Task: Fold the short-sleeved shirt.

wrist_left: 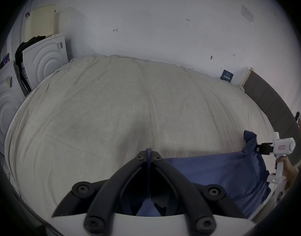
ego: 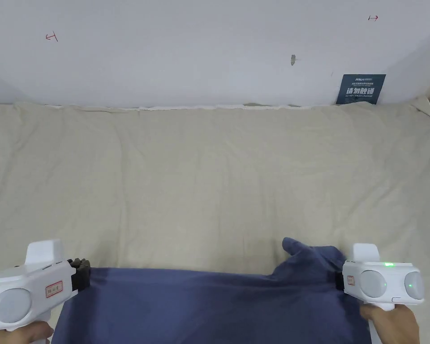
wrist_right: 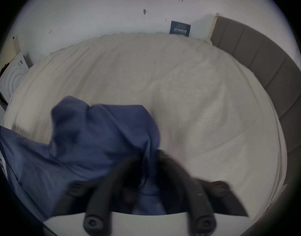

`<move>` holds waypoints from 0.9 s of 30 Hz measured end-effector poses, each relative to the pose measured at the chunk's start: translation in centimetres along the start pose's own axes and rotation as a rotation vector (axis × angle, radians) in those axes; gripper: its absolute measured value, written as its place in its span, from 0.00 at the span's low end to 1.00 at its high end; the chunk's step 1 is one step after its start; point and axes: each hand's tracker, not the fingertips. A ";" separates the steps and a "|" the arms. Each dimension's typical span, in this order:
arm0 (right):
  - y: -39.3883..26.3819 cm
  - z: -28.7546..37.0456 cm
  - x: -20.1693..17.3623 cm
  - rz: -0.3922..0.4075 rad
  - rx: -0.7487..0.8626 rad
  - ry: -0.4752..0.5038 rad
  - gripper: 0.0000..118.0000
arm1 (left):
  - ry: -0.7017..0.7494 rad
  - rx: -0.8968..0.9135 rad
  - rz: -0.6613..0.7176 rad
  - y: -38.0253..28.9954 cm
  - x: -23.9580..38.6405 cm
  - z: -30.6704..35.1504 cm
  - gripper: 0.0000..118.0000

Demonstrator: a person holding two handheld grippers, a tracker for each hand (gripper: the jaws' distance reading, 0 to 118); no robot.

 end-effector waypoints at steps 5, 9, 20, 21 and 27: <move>-0.9 6.6 0.4 -0.008 0.141 0.034 0.03 | 0.008 0.015 0.054 -1.0 -0.8 1.5 0.03; -2.7 13.9 1.1 -0.015 0.206 0.104 0.03 | 0.016 0.031 0.083 -2.0 -1.2 4.2 0.03; -14.0 21.9 5.0 -0.144 0.199 0.234 0.03 | 0.048 -0.018 0.118 -10.0 -3.2 10.9 0.03; -15.2 21.8 5.0 -0.150 0.186 0.237 0.03 | 0.050 -0.034 0.119 -11.1 -3.4 11.1 0.03; -21.0 18.9 4.8 -0.182 0.056 0.190 0.03 | 0.084 -0.160 0.135 -16.7 -4.6 9.5 0.03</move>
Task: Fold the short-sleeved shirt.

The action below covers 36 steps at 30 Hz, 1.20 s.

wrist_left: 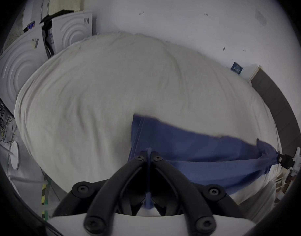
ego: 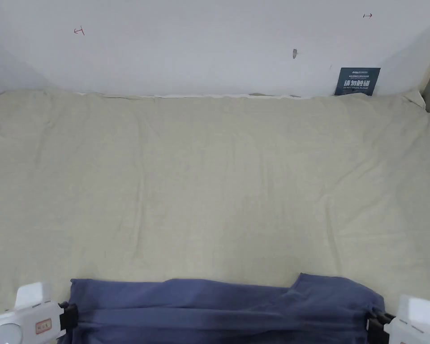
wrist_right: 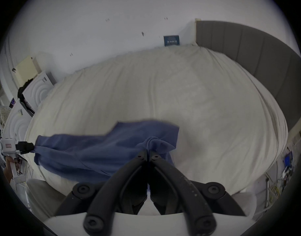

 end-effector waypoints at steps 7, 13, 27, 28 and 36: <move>-1.1 -0.4 -0.6 -0.049 -0.020 -0.035 0.14 | 0.049 -0.040 -0.056 -1.2 0.6 -0.8 0.12; 3.0 3.5 -2.9 0.020 0.184 -0.066 0.90 | -0.041 0.134 -0.028 1.7 2.9 3.9 0.99; 10.2 12.7 -11.9 0.191 0.733 -0.102 0.91 | -0.043 0.812 -0.210 6.9 13.1 15.5 0.94; 10.1 12.8 -12.3 0.207 0.756 -0.119 0.90 | -0.046 0.838 -0.214 6.8 13.4 15.6 0.89; 9.2 13.4 -13.2 0.219 0.825 -0.108 0.03 | -0.074 0.861 -0.247 6.2 14.5 15.8 0.00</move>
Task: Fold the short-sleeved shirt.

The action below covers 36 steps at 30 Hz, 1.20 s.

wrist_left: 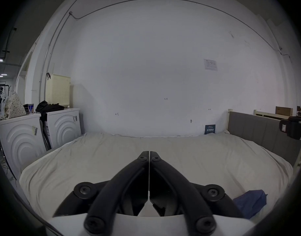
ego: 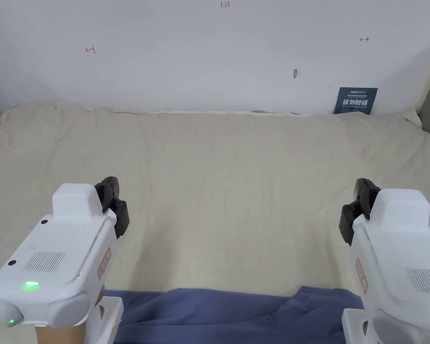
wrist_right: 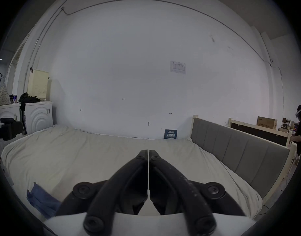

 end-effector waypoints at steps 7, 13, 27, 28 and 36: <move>0.0 -0.4 -0.2 -0.026 -0.024 0.011 0.03 | -0.002 -0.093 0.077 -0.5 -2.1 -0.9 0.00; -0.7 -1.3 -0.9 -0.019 -0.057 0.030 0.03 | -0.132 -0.385 0.426 -3.6 -9.8 -3.6 0.01; -3.0 -3.8 -4.2 -0.015 -0.167 0.074 0.03 | -0.201 -0.901 0.696 -16.7 -19.6 -5.9 0.83; -3.2 -4.0 -4.4 -0.011 -0.175 0.076 0.03 | -0.195 -0.912 0.701 -17.5 -19.5 -6.0 0.97; -4.5 -5.0 -5.0 0.003 -0.232 0.075 0.03 | -0.225 -0.930 0.761 -21.8 -20.3 -7.5 0.62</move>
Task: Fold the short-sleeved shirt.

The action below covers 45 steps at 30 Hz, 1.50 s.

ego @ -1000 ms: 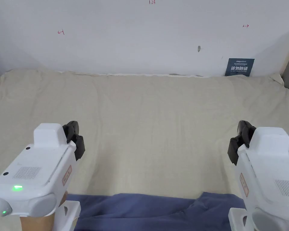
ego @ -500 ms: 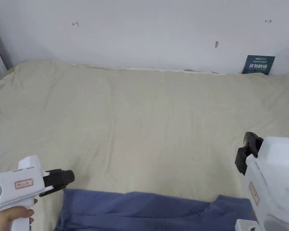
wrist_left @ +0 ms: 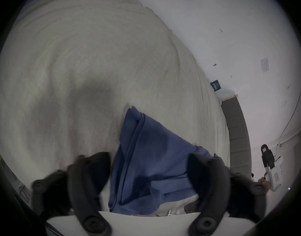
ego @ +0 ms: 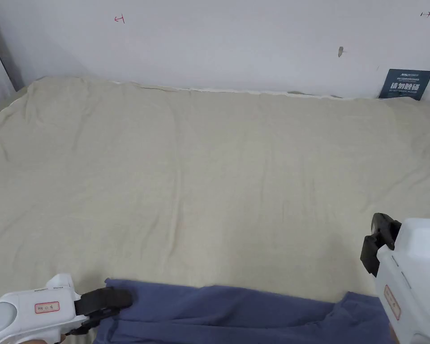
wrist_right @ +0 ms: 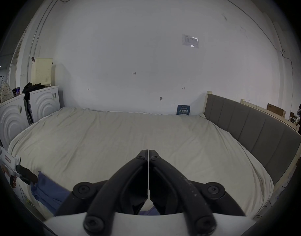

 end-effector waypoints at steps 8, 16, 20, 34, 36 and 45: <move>0.0 -0.3 0.5 -0.011 -0.018 -0.002 0.03 | 0.057 -0.014 -0.106 -1.5 2.3 -1.1 0.08; 0.5 0.5 1.9 -0.018 0.000 -0.002 0.03 | 0.092 0.103 -0.196 -0.2 4.9 4.2 0.07; 0.5 1.1 2.8 -0.043 0.013 -0.005 0.03 | 0.197 0.165 -0.226 0.5 5.0 7.4 0.07; -0.3 3.2 6.6 -0.079 0.033 -0.020 0.03 | 0.272 0.093 -0.355 -3.1 14.5 4.7 0.07; -0.2 3.6 7.1 -0.080 0.037 -0.023 0.03 | 0.217 0.038 -0.396 -4.2 17.0 2.7 0.07; 0.0 4.8 8.9 -0.094 0.058 -0.069 0.03 | 0.193 -0.140 -0.503 -8.8 22.5 -7.7 0.07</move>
